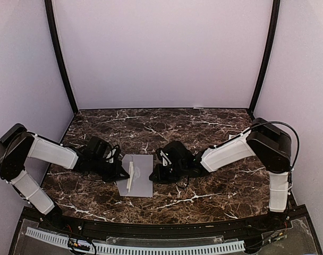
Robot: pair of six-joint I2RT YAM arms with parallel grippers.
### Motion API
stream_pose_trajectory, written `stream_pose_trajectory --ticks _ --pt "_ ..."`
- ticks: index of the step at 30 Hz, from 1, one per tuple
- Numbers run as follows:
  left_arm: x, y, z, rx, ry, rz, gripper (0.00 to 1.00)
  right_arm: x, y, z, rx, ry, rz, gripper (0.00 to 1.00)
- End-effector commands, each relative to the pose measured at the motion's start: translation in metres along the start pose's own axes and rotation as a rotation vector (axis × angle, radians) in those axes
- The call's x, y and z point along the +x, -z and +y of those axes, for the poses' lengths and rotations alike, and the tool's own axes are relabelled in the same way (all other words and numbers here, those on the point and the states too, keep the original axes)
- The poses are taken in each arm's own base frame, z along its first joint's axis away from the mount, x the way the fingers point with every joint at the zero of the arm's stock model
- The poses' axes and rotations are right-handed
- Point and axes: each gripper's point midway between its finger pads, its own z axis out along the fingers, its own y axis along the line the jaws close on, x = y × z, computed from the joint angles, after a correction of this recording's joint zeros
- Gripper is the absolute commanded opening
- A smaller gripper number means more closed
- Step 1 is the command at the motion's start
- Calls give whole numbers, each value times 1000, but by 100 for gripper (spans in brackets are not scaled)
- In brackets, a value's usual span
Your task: Place the letter into the envelope and seal it
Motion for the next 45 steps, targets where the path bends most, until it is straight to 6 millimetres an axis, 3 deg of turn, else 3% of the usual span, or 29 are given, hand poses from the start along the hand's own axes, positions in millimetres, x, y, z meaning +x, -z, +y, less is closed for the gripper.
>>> stream_pose_trajectory --ticks 1,5,12,21,29,38,40,45 --pt "3 10 1 -27 -20 -15 3 2 10 -1 45 8 -15 20" --pt "2 15 -4 -16 -29 -21 7 -7 25 4 54 19 -51 24" --pt "-18 38 -24 -28 -105 -88 20 -26 52 14 62 41 -134 31" --pt "-47 89 -40 -103 -186 -238 60 -46 96 2 153 71 -241 44" --pt "-71 131 -37 -176 -226 -325 82 -70 160 -31 305 77 -357 60" --pt "-122 201 -34 -251 -280 -496 91 -95 237 -72 518 111 -443 91" --pt "-136 218 -34 -252 -280 -555 93 -100 256 -89 597 104 -453 98" --pt "-159 242 -23 -317 -294 -676 94 -115 289 -137 715 37 -479 99"
